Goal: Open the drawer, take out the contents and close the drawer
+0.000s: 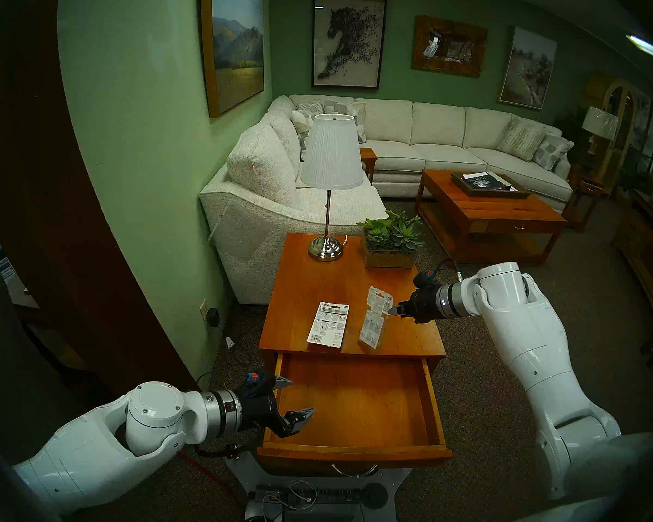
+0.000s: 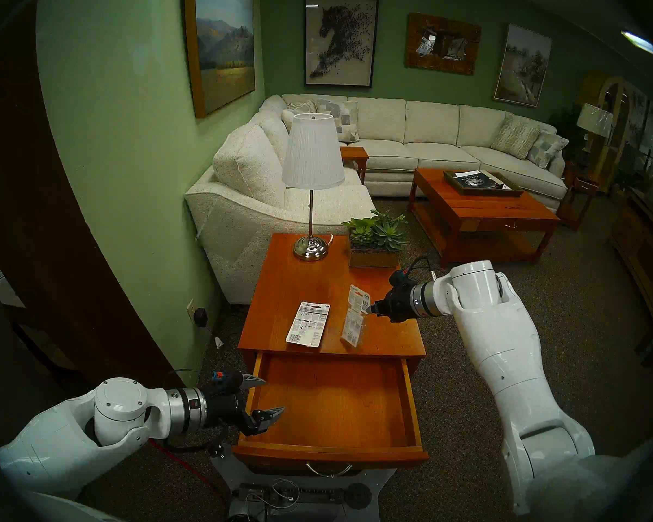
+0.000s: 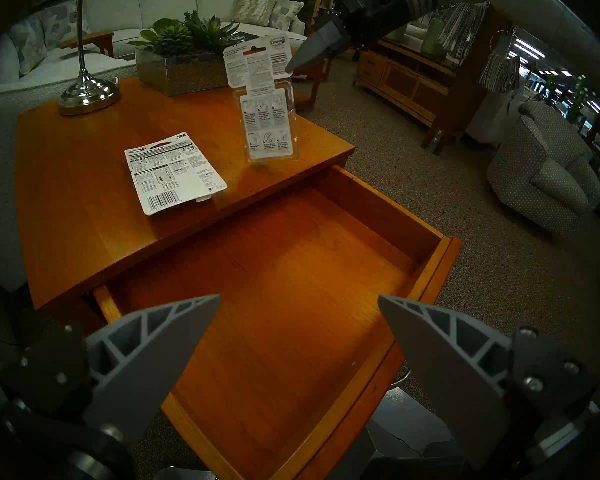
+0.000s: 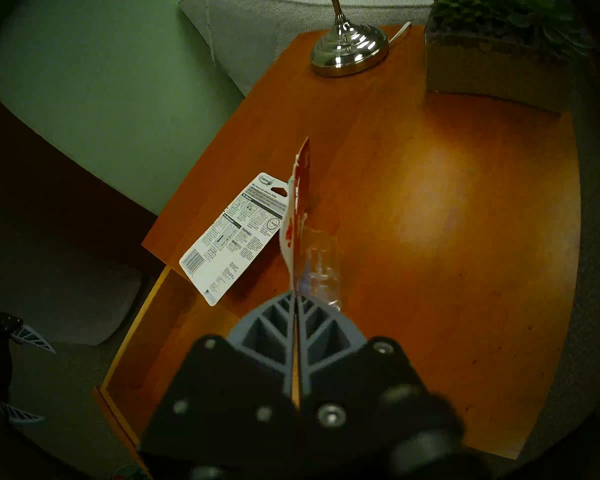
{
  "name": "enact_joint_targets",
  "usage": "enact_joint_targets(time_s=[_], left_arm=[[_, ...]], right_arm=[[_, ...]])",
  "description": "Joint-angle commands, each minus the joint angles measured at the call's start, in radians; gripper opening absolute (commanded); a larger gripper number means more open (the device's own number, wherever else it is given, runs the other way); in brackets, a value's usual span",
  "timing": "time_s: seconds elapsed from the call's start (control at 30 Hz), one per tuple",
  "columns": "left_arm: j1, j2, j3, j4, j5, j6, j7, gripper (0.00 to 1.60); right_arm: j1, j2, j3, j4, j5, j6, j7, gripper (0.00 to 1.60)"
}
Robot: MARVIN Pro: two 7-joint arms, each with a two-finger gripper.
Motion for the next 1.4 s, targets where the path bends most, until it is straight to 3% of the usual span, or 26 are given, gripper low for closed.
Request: enact_joint_targets(time_s=[0.0,0.17,0.27,0.33,0.37,0.4,0.43,0.47,0.5,0.77,1.13,1.37], left_arm=[[-0.012,0.000,-0.011,-0.023,-0.001,-0.009,-0.001,1.60],[-0.011,0.000,-0.011,-0.023,-0.001,-0.009,-0.001,1.60],[-0.011,0.000,-0.011,-0.023,-0.001,-0.009,-0.001,1.60],[-0.011,0.000,-0.011,-0.023,-0.001,-0.009,-0.001,1.60],[-0.011,0.000,-0.011,-0.023,-0.001,-0.009,-0.001,1.60],[-0.011,0.000,-0.011,-0.023,-0.001,-0.009,-0.001,1.60],[-0.011,0.000,-0.011,-0.023,-0.001,-0.009,-0.001,1.60],[-0.011,0.000,-0.011,-0.023,-0.001,-0.009,-0.001,1.60],[-0.011,0.000,-0.011,-0.024,-0.001,-0.010,-0.001,1.60],[-0.010,0.001,-0.012,-0.024,-0.001,-0.010,-0.001,1.60],[-0.009,0.001,-0.013,-0.026,-0.001,-0.011,-0.001,1.60],[-0.009,0.001,-0.013,-0.026,-0.001,-0.011,-0.001,1.60]], right_arm=[[0.112,-0.040,-0.020,0.068,-0.026,-0.002,-0.012,0.00],[0.132,-0.049,-0.032,0.107,-0.050,-0.005,-0.020,0.00],[0.170,-0.044,-0.058,0.155,-0.065,-0.009,-0.015,0.14],[0.197,-0.040,-0.076,0.184,-0.073,-0.013,-0.008,0.74],[0.163,-0.043,-0.053,0.147,-0.077,-0.020,-0.019,0.83],[0.192,-0.039,-0.074,0.180,-0.079,-0.021,-0.011,1.04],[0.197,-0.037,-0.080,0.184,-0.086,-0.026,-0.012,1.14],[0.197,-0.037,-0.080,0.184,-0.086,-0.026,-0.012,1.14],[0.196,-0.035,-0.076,0.180,-0.089,-0.032,-0.015,1.60],[0.181,-0.009,-0.076,0.151,-0.094,-0.046,0.004,1.60],[0.090,0.052,-0.080,0.005,-0.077,-0.002,0.089,1.60],[0.007,0.085,-0.100,-0.088,-0.043,-0.002,0.099,1.60]])
